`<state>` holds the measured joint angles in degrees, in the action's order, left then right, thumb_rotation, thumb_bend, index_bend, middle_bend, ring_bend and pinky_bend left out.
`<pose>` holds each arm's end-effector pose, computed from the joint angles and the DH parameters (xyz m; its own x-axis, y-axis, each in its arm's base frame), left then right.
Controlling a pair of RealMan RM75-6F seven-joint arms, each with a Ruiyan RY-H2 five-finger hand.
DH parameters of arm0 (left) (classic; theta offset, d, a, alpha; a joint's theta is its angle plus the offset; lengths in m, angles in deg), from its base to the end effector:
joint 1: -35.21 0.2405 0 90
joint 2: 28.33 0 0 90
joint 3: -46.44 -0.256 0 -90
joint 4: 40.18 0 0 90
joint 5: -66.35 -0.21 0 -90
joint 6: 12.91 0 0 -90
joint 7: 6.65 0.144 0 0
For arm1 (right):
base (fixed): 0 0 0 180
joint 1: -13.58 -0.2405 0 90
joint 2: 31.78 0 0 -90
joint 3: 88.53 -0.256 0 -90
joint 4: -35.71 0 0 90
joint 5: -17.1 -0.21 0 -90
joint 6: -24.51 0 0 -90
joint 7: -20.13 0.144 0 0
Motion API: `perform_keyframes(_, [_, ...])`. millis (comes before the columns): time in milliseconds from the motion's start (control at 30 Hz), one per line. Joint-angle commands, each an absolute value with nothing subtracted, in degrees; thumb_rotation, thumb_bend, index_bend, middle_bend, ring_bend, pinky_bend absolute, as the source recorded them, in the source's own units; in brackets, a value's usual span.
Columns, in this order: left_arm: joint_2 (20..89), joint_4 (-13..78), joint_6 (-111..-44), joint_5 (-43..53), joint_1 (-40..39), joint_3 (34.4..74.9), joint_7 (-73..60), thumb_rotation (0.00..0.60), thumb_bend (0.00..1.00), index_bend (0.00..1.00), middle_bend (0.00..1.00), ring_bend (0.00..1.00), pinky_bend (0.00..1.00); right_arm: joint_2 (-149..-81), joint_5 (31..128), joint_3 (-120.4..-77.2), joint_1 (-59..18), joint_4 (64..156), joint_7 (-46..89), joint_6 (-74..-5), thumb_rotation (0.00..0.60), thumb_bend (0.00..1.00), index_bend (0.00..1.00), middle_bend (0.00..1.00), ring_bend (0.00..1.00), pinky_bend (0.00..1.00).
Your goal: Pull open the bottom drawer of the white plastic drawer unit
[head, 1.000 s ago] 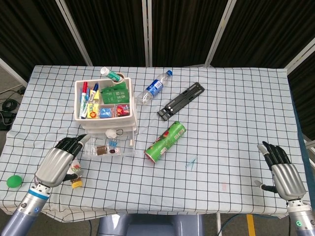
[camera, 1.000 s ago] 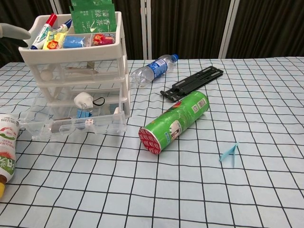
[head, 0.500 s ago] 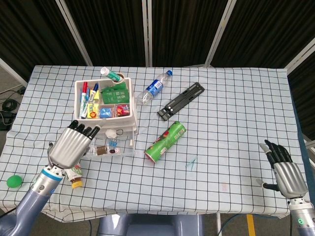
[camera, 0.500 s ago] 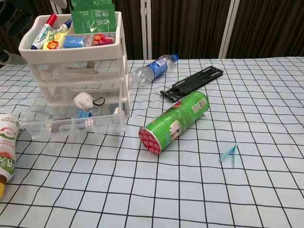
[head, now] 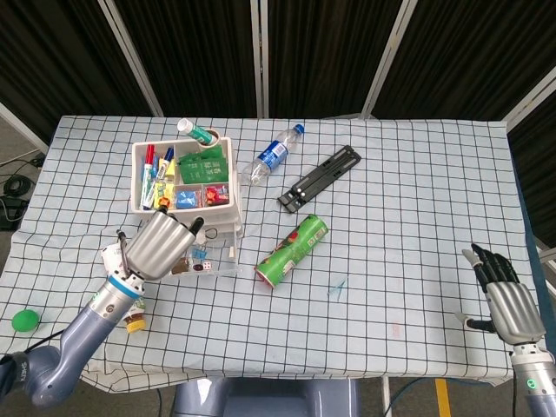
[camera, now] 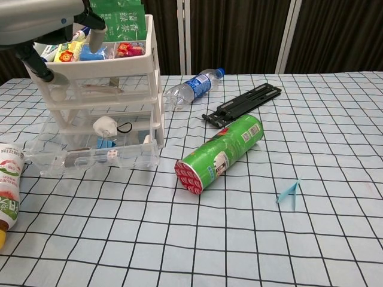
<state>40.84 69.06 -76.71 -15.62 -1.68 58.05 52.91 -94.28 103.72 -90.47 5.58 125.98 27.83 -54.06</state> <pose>-0.0959 0.2951 0.0877 0.7996 -0.3575 0.4825 0.2982 -0.4610 -0.8358 -0.3173 -0.1950 0.1548 0.3364 -0.1094 0.9353 -0.9416 -0.0513 0.3327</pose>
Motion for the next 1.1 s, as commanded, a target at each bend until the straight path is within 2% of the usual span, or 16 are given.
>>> perform_keyframes(33, [41.42, 68.56, -75.99, -15.31, -2.38, 57.48, 53.75, 0.600, 0.03, 0.45, 0.97, 0.88, 0.77, -94.28, 103.78, -90.44, 5.57, 125.98, 27.88, -54.05, 0.600, 0.02, 0.03, 0.00, 0.00, 0.00])
perform_keyframes(167, [42.12, 66.63, -75.37, -16.51, -3.28, 56.14, 56.33, 0.600, 0.04, 0.43, 0.97, 0.88, 0.77, -94.24, 104.15, -90.32, 5.68, 126.11, 27.87, -54.39, 0.600, 0.02, 0.03, 0.00, 0.00, 0.00])
perform_keyframes(300, [43.00, 65.40, -74.50, -14.95, -3.61, 55.41, 57.77, 0.600, 0.06, 0.24, 0.97, 0.88, 0.77, -94.20, 104.26, -90.27, 5.74, 126.18, 27.93, -54.53, 0.600, 0.02, 0.03, 0.00, 0.00, 0.00])
perform_keyframes(333, [43.21, 65.08, -73.95, -14.05, -3.81, 55.11, 58.94, 0.600, 0.06, 0.23, 0.97, 0.88, 0.77, -94.19, 104.29, -90.25, 5.76, 126.19, 27.96, -54.55, 0.600, 0.02, 0.03, 0.00, 0.00, 0.00])
perform_keyframes(500, [45.31, 62.66, -72.66, -12.60, -5.62, 54.19, 65.04, 0.600, 0.06, 0.26, 0.97, 0.88, 0.77, -94.15, 104.20, -90.30, 5.70, 126.13, 28.19, -54.46, 0.600, 0.02, 0.03, 0.00, 0.00, 0.00])
perform_keyframes(800, [48.96, 59.12, -71.77, -10.71, -6.92, 52.77, 64.84, 0.600, 0.07, 0.38, 0.97, 0.89, 0.77, -93.83, 104.08, -90.47, 5.75, 126.07, 29.12, -54.64, 0.600, 0.02, 0.03, 0.00, 0.00, 0.00])
perform_keyframes(1100, [51.41, 56.00, -71.13, -10.07, -8.09, 51.27, 65.10, 0.600, 0.08, 0.42, 0.97, 0.89, 0.77, -93.63, 104.19, -90.57, 5.81, 125.97, 29.90, -54.94, 0.600, 0.02, 0.03, 0.00, 0.00, 0.00])
